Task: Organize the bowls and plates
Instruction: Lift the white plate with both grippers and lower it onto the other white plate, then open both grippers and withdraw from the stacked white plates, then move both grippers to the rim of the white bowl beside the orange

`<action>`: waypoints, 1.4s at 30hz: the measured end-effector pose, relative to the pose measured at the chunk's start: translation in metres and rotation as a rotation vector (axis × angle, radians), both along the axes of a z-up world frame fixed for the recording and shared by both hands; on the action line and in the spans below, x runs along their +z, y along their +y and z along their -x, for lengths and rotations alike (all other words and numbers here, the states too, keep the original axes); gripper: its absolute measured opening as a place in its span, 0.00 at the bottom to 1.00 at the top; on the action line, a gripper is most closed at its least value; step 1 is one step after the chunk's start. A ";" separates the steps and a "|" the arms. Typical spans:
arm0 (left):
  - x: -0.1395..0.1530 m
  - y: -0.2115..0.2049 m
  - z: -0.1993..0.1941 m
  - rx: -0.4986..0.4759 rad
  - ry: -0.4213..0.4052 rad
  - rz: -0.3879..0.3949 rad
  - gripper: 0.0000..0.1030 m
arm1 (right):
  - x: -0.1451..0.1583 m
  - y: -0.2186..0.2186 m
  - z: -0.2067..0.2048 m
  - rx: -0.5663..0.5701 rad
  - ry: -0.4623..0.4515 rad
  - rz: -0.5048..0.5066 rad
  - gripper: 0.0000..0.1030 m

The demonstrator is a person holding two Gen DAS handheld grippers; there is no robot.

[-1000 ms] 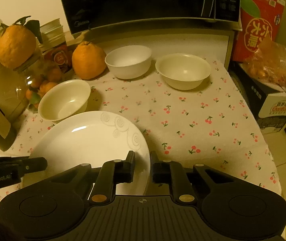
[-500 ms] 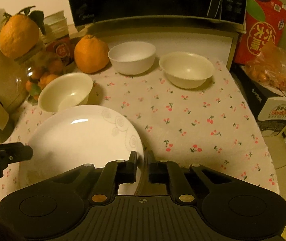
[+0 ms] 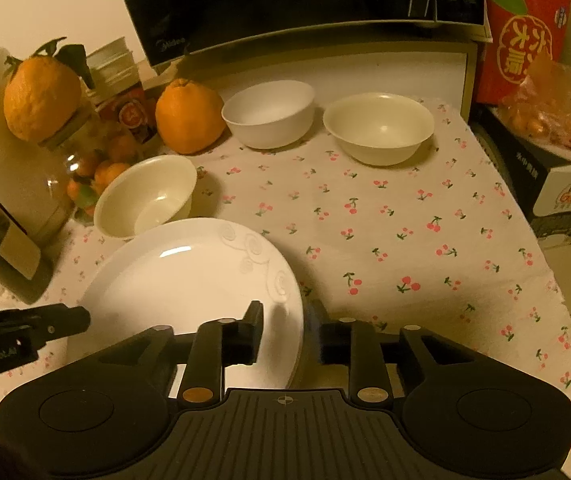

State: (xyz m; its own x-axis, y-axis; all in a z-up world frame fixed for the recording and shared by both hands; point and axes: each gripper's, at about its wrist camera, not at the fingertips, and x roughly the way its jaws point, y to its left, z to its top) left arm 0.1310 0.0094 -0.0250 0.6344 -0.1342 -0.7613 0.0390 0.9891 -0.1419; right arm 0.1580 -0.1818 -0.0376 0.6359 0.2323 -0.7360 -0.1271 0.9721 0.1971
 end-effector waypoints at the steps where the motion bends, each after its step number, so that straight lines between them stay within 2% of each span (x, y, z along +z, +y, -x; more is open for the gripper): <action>1: 0.000 -0.001 0.000 0.001 0.000 -0.002 0.30 | 0.000 0.000 0.000 0.003 0.001 -0.004 0.30; 5: 0.002 -0.003 -0.001 0.008 -0.002 -0.006 0.41 | 0.003 -0.001 0.001 0.007 -0.008 -0.020 0.48; 6: 0.003 -0.004 -0.001 0.010 -0.007 -0.005 0.47 | 0.004 -0.001 0.001 0.007 -0.010 -0.025 0.52; 7: 0.004 -0.005 0.000 0.013 -0.014 -0.006 0.52 | 0.005 -0.001 0.002 0.006 -0.010 -0.031 0.54; 13: 0.010 -0.013 0.003 0.017 -0.038 -0.026 0.69 | 0.014 -0.006 0.005 -0.007 -0.019 -0.069 0.69; 18: 0.008 -0.016 0.007 0.032 -0.044 -0.063 0.78 | 0.020 -0.009 0.009 -0.021 -0.031 -0.090 0.81; 26: 0.010 -0.014 0.000 0.084 -0.005 -0.063 0.90 | 0.036 -0.006 0.001 -0.023 -0.039 -0.080 0.90; 31: 0.020 -0.022 -0.013 0.079 -0.043 -0.114 0.98 | 0.053 0.000 -0.013 0.005 -0.084 -0.056 0.94; 35: 0.027 -0.032 -0.027 0.056 -0.072 -0.158 0.99 | 0.060 0.005 -0.028 0.026 -0.110 -0.036 0.95; 42: 0.029 -0.043 -0.050 0.037 -0.086 -0.178 0.99 | 0.062 0.006 -0.053 0.033 -0.136 -0.037 0.96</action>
State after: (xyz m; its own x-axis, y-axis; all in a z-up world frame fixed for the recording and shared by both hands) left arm 0.1806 -0.0340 0.0044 0.7001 0.0225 -0.7137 0.0063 0.9993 0.0377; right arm 0.2109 -0.1761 0.0241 0.7207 0.2806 -0.6339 -0.1870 0.9592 0.2119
